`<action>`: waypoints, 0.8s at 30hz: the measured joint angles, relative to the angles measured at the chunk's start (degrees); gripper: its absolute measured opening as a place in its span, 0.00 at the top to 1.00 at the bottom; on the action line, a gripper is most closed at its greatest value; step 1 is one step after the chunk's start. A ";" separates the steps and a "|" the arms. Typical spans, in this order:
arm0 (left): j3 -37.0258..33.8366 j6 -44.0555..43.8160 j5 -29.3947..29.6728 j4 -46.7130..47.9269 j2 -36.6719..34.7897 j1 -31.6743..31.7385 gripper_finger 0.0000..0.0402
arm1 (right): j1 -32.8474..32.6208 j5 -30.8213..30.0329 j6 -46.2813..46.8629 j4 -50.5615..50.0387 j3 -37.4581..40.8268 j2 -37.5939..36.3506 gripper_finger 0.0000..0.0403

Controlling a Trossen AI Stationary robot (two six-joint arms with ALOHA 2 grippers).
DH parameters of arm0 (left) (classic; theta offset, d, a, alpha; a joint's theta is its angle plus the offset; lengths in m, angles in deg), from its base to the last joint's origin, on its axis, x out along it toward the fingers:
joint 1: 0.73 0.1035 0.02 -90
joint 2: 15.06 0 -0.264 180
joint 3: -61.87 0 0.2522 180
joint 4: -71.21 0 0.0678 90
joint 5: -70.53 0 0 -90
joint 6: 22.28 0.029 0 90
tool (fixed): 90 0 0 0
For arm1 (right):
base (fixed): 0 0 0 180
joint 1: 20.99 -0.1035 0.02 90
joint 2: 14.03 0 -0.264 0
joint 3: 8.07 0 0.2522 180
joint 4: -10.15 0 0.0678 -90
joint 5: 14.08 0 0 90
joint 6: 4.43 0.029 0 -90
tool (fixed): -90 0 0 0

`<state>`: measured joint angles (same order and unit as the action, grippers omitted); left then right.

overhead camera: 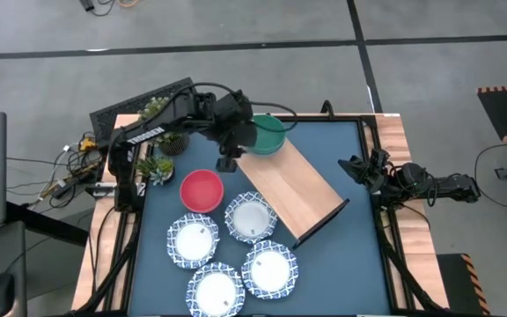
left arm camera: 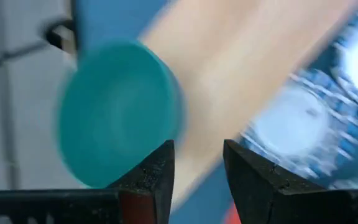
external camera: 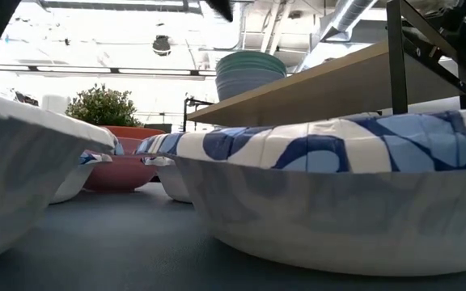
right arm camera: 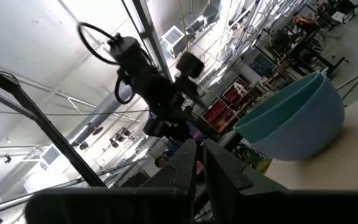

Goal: Place and stack plates onto a shelf
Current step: Stack the red bowl on top of the green bowl on the shelf

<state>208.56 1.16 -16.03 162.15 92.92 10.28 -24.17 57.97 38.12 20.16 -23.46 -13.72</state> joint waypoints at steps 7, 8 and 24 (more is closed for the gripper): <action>-1.95 -4.34 12.41 -8.60 0.77 -2.75 0.86 | -0.22 0.02 0.06 -0.52 0.00 0.00 0.86; -3.55 -5.06 14.39 -10.64 0.46 -3.30 0.90 | -0.22 0.02 0.06 -0.64 0.00 0.01 0.86; -55.39 -17.53 20.86 -64.56 -25.57 -4.46 1.00 | -0.22 0.04 0.54 -1.05 0.00 -0.01 0.86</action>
<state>153.17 -16.37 4.83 97.59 67.35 5.82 -24.39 58.01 38.66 19.11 -23.46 -13.74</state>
